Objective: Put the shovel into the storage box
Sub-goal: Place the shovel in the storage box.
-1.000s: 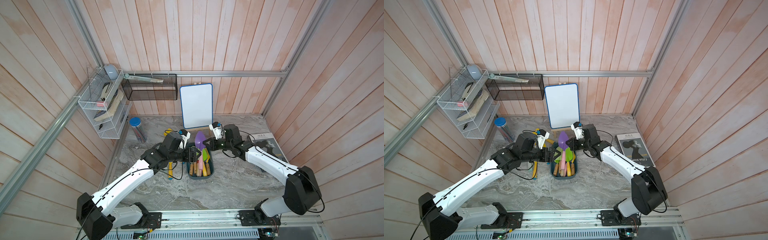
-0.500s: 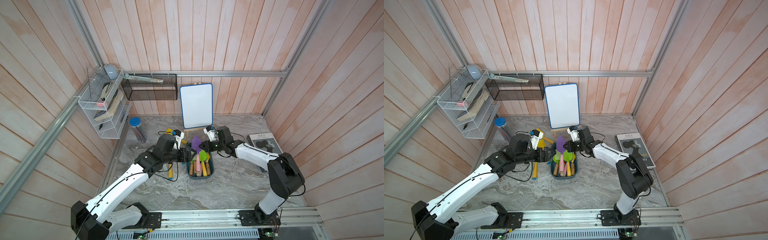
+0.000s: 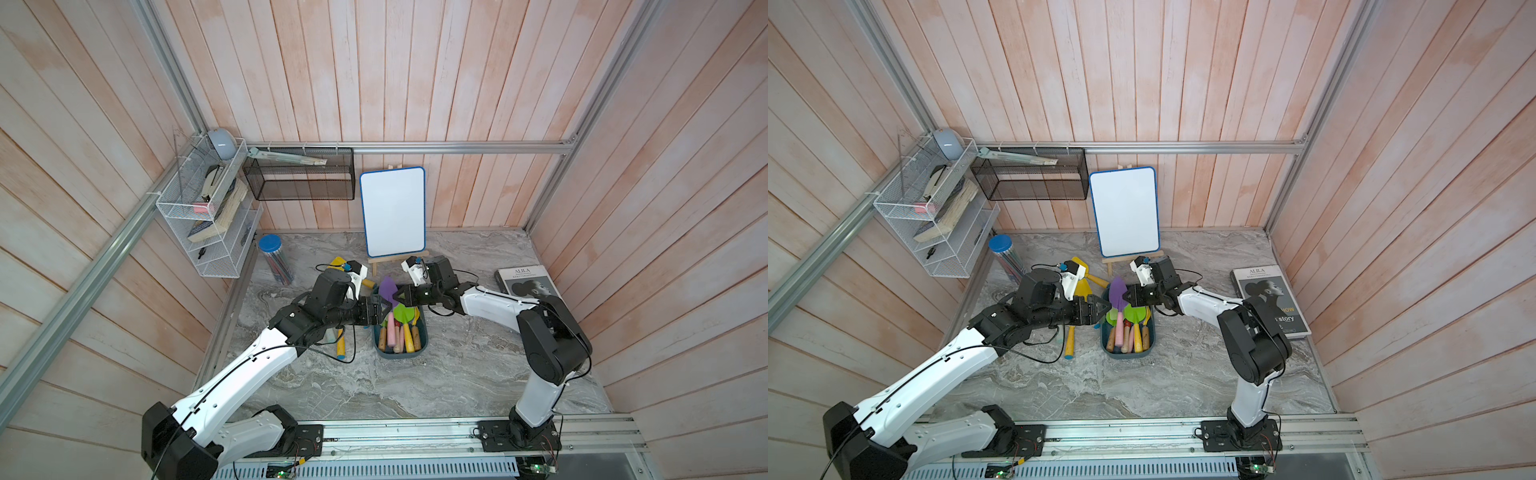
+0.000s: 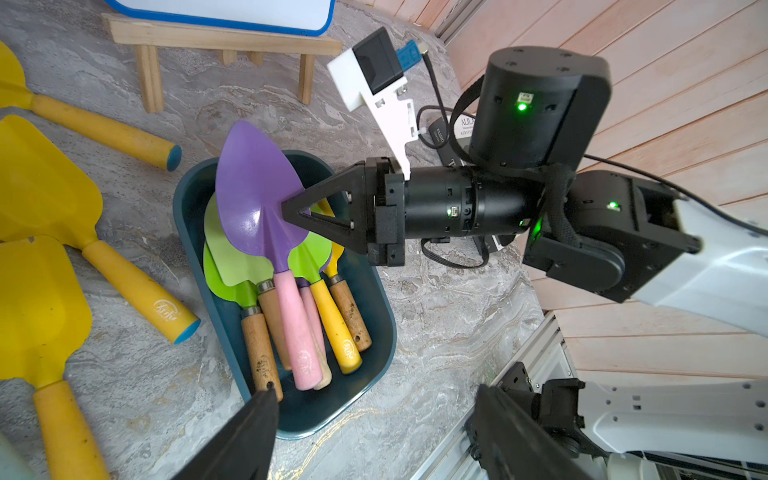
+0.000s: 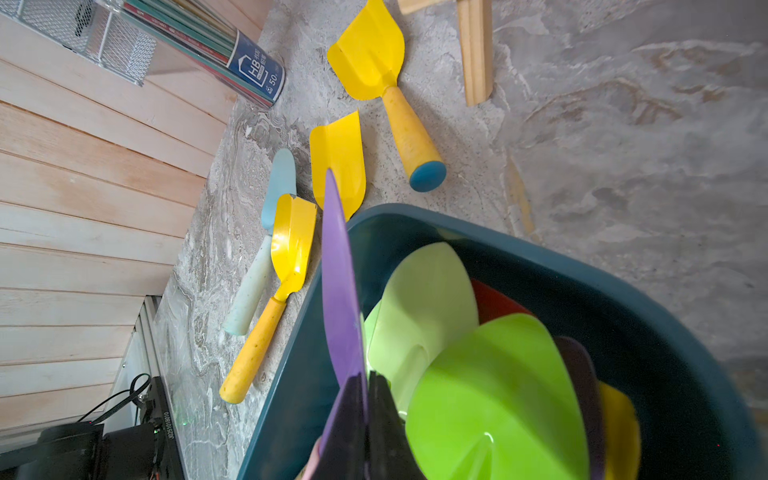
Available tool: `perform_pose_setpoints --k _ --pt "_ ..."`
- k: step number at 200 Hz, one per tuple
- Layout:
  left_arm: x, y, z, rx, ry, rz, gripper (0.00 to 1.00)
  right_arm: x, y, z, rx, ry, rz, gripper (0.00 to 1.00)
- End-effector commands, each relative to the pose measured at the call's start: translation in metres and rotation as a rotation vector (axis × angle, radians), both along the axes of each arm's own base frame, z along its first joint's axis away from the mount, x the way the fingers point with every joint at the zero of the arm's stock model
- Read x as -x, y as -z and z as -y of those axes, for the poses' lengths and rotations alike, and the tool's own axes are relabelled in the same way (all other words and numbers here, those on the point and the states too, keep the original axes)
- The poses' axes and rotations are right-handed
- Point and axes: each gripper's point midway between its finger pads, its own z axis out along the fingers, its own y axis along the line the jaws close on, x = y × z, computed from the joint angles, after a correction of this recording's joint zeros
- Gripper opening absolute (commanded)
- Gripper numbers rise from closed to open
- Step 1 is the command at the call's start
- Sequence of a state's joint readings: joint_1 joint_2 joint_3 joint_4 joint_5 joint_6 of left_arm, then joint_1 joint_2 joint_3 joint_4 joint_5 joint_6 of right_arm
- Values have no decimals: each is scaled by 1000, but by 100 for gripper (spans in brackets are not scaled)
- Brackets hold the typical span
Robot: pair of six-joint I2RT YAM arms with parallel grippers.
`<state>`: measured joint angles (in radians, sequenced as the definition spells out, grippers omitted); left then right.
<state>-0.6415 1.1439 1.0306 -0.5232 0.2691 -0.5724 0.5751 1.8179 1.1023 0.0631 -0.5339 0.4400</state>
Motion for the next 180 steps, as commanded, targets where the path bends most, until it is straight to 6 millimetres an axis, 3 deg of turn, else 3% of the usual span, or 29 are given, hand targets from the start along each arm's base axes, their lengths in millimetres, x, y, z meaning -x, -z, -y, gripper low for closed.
perform_pose_setpoints --k 1,125,180 --pt "0 -3 0 20 3 14 80 2 5 -11 -13 -26 -5 0" --pt "-1 2 1 13 7 -5 80 7 49 -5 67 -3 -77 0" --pt "-3 12 -1 -20 -10 -38 80 5 56 -2 108 -2 -93 0"
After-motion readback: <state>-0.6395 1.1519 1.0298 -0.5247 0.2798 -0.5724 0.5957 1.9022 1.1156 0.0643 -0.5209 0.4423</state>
